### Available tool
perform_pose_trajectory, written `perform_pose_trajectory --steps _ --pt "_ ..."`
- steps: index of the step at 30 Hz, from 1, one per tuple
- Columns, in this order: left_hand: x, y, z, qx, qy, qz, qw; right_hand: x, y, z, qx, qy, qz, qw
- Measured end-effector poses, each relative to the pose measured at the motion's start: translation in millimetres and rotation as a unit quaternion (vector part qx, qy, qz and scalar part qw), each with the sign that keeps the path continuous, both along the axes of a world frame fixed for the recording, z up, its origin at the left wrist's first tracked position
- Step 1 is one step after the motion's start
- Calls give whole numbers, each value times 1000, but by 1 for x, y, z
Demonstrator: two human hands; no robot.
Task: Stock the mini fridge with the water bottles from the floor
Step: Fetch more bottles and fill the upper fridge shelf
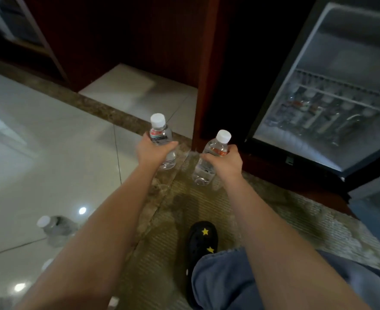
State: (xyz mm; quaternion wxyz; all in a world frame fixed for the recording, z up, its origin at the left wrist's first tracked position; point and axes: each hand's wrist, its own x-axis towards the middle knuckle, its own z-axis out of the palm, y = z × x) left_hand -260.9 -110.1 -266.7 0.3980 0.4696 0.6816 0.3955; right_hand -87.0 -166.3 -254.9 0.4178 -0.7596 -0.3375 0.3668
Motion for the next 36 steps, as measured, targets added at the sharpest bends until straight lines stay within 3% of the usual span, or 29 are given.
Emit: perform_pose_trajectory --steps 7,18,27,32,36 --pt "40 -35 78 73 11 -52 996 38 -40 82 74 -72 -17 995" --pt "127 -77 175 149 -1 -167 975 136 -118 173 156 -74 -116 978" --pt "233 -66 202 159 -46 -242 956 213 -114 177 200 -71 -144 966" --pt "280 -37 177 143 -33 -242 959 252 -86 135 178 -87 -147 969" --pt "304 -12 141 125 -20 -220 967 270 -64 101 198 -30 -172 965"
